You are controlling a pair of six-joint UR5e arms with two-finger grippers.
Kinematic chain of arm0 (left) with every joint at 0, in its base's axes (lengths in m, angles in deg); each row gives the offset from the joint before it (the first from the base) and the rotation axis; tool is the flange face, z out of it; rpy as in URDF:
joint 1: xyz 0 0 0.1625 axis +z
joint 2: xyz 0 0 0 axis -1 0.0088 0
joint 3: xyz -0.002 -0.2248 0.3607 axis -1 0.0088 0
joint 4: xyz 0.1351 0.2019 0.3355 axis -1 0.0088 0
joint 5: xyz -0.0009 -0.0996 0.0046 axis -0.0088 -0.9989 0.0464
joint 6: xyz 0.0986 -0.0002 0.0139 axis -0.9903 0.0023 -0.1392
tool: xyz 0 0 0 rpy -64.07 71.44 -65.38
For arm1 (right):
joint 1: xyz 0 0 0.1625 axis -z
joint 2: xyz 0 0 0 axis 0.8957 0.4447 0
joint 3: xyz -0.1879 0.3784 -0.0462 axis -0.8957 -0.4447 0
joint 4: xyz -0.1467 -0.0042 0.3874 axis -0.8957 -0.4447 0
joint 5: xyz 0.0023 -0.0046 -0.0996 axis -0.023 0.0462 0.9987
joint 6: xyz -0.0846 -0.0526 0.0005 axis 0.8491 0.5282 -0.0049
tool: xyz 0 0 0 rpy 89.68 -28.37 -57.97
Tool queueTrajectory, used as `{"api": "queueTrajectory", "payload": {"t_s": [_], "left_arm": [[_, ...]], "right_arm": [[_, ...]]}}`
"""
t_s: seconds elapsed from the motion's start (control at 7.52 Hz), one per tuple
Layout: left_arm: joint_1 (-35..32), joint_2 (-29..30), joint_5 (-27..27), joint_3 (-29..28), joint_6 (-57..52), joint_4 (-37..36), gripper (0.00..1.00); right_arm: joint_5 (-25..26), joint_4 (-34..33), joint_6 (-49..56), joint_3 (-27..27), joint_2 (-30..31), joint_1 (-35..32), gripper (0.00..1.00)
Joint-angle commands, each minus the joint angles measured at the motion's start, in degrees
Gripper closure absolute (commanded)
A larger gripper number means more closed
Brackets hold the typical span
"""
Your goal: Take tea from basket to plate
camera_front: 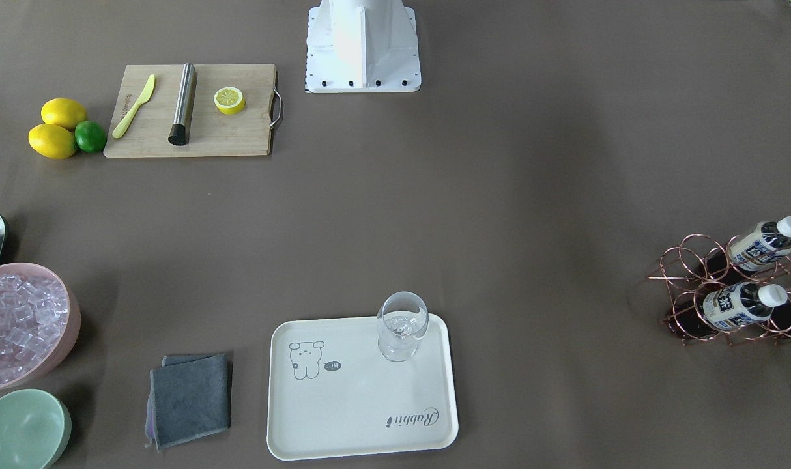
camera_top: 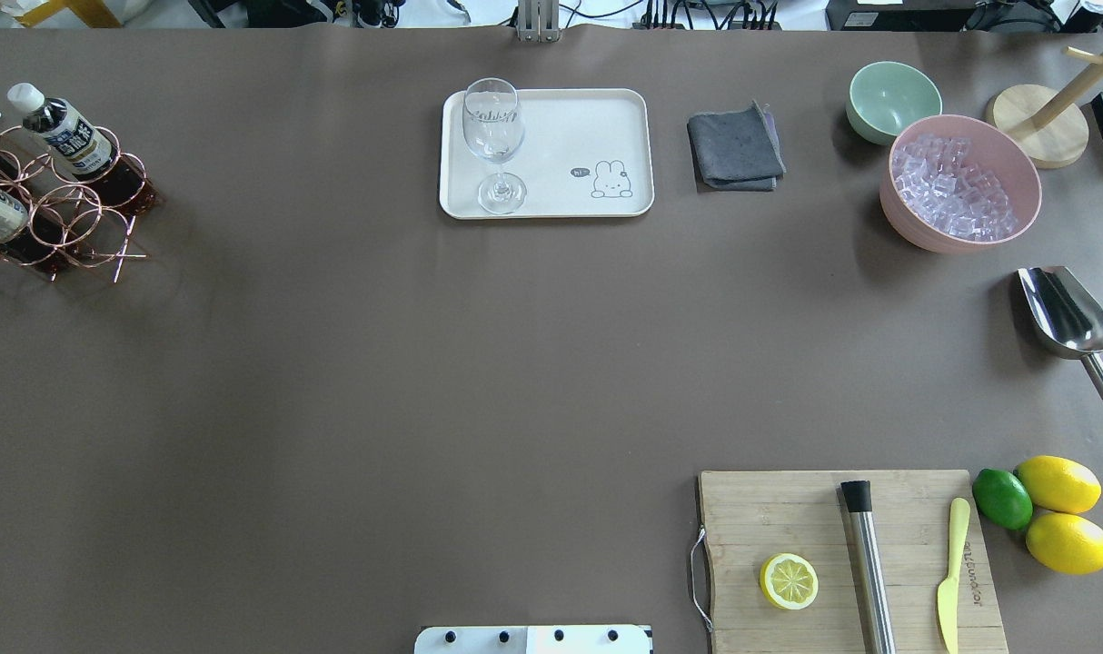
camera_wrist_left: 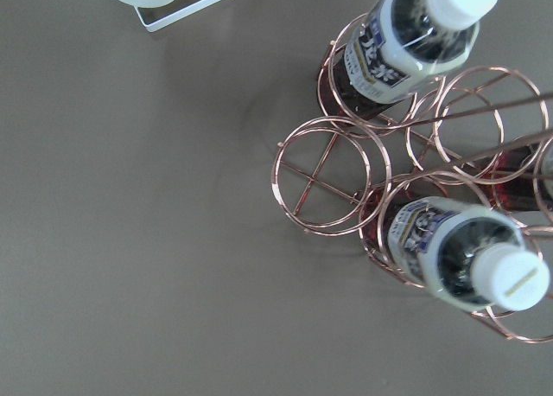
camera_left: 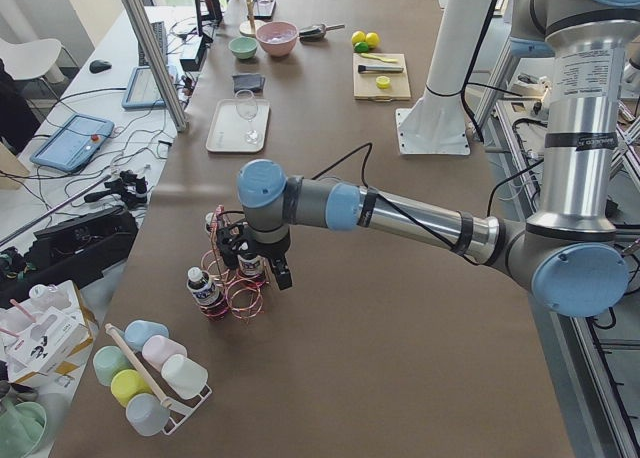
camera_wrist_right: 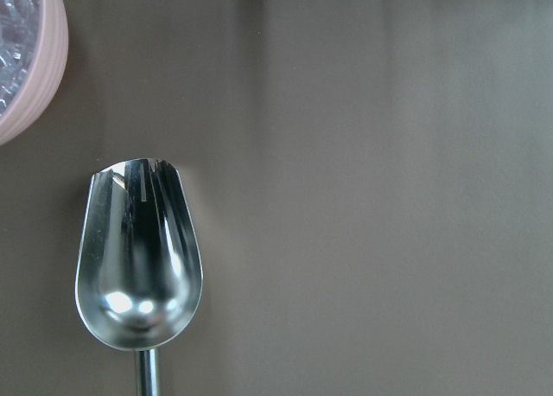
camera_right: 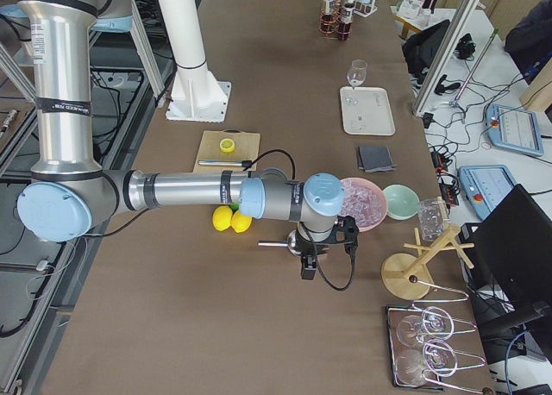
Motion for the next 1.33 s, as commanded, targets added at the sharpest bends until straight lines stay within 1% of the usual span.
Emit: {"api": "queueTrajectory", "payload": {"t_s": [0.0, 0.13, 0.27, 0.4, 0.53, 0.67, 0.8, 0.93, 1.06, 1.2], "left_arm": [[-1.1, 10.1, -0.5, 0.4, 11.9, -15.7, 0.02], [-3.2, 10.4, -0.8, 0.3, 17.9, -15.6, 0.02], [-4.8, 10.5, -3.8, 0.4, 22.4, -16.0, 0.02], [-4.8, 11.5, -5.0, 0.4, 32.6, -15.5, 0.02], [-4.7, 12.9, -5.0, -1.7, 35.7, -15.6, 0.02], [-4.6, 16.0, -5.0, -5.2, 40.6, -15.4, 0.02], [-4.6, 19.2, -4.9, -10.0, 41.5, -15.4, 0.02], [-4.4, 21.4, -4.3, -12.4, 41.6, -15.4, 0.02], [-4.4, 22.7, -2.8, -14.1, 42.2, -15.4, 0.02], [-4.4, 23.5, -2.5, -14.9, 44.4, -14.4, 0.02]], "right_arm": [[0.3, -0.1, -0.1, 0.9, -0.2, 0.0, 0.0], [0.3, -1.4, 0.1, 3.6, -0.1, 0.0, 0.0], [0.0, -3.1, 0.1, 6.5, -0.1, 0.0, 0.0], [-0.4, -3.0, 0.0, 8.7, -0.1, 0.0, 0.0], [-0.4, -3.0, 0.0, 10.8, -0.9, 0.1, 0.0], [-0.3, -3.2, 0.0, 11.0, -2.6, 0.7, 0.0], [-0.1, -3.3, -0.1, 10.7, -4.5, 2.5, 0.0], [0.4, -3.3, -1.7, 10.5, -6.3, 3.9, 0.0], [0.5, -3.3, -1.8, 10.4, -6.8, 4.0, 0.0], [0.3, -3.1, -1.9, 11.1, -6.9, 4.5, 0.0]]}}
